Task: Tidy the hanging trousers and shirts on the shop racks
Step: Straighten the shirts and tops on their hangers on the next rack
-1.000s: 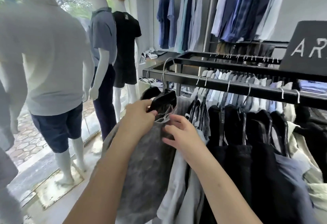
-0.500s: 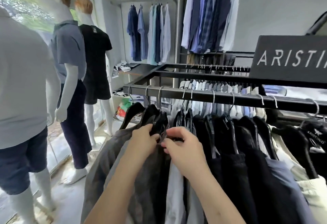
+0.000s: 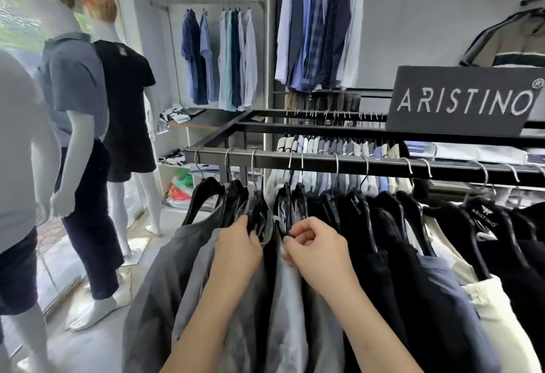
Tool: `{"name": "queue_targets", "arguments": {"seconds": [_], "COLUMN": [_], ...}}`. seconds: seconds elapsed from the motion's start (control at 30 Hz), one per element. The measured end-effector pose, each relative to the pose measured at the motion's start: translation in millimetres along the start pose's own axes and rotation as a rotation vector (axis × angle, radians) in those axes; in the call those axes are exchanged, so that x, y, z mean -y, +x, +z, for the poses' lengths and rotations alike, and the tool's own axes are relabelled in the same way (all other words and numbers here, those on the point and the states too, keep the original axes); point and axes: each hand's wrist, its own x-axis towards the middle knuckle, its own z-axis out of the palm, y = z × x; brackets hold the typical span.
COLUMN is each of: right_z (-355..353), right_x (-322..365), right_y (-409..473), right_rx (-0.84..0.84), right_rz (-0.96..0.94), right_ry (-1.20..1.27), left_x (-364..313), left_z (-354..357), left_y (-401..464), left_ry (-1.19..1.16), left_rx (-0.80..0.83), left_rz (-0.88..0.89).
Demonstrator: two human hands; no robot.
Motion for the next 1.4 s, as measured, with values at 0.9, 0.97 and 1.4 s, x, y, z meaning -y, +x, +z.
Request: {"name": "queue_targets", "arguments": {"seconds": [0.9,0.97,1.4], "right_z": [-38.0,-46.3,-61.4], "right_x": [-15.4,-15.9,-11.7], "right_y": [26.5,25.5,24.3], "right_rx": [-0.015,-0.013,0.058], "right_rz": [-0.031,-0.023,0.013], "right_ry": [-0.62,-0.612,-0.49], "left_x": [-27.9,-28.5,-0.3], "left_z": [3.1,3.6,-10.4], "left_y": [-28.3,-27.0,10.5], "left_ry": [-0.008,-0.094,0.044], "left_rx": [0.201,0.225,0.373], "left_rz": [0.022,-0.029,0.045]}}
